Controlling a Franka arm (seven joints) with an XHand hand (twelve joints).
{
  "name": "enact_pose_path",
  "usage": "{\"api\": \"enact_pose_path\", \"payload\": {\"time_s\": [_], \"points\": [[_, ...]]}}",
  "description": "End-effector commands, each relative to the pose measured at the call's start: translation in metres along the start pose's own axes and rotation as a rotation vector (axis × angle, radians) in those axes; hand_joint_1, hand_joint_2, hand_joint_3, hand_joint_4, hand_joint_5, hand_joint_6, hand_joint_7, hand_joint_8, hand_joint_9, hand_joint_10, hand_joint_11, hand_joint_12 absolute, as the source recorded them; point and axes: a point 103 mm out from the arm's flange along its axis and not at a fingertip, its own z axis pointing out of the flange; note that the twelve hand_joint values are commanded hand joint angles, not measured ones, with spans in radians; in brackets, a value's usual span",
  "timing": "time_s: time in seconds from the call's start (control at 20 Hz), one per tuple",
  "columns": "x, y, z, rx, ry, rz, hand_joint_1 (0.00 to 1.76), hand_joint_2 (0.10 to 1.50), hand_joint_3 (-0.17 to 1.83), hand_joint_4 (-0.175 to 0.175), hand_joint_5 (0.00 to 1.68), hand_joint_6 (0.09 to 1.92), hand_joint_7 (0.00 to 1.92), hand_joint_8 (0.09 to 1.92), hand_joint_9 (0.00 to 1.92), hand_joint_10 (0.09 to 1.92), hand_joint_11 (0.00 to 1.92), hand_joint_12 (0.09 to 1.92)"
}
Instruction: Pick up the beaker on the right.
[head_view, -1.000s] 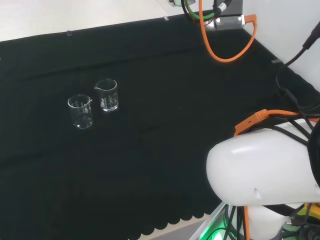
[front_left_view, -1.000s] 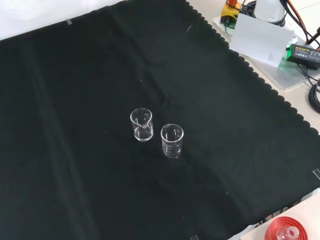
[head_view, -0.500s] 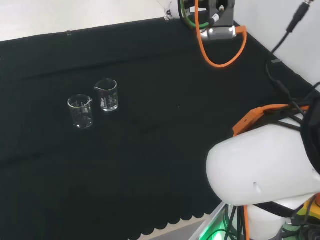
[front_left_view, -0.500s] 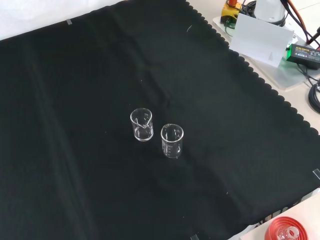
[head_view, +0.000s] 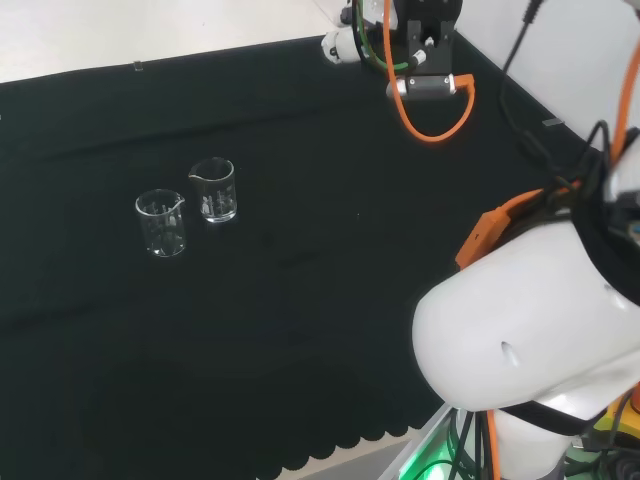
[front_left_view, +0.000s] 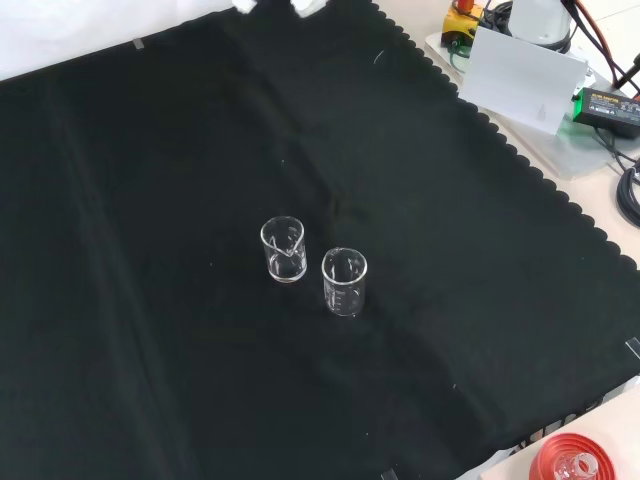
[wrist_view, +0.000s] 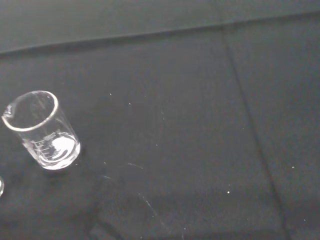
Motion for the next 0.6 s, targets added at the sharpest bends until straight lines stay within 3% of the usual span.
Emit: {"api": "enact_pose_path", "payload": {"time_s": [0.05,0.35,0.6], "points": [[-0.021,0.059,0.027,0.001,0.032,-0.014,0.19,1.29,0.21,-0.038,0.25,0.09,0.09,0.55,0.15,0.71,0.0,1.04],[-0.025,0.083,0.05,0.02,0.039,-0.033,0.19,1.29,0.21,-0.04,0.25,0.09,0.09,0.55,0.15,0.71,0.0,1.04],[-0.022,0.1,0.071,0.041,0.074,-0.076,0.26,1.26,0.2,-0.041,0.24,0.09,0.09,0.56,0.15,0.71,0.0,1.03]]}}
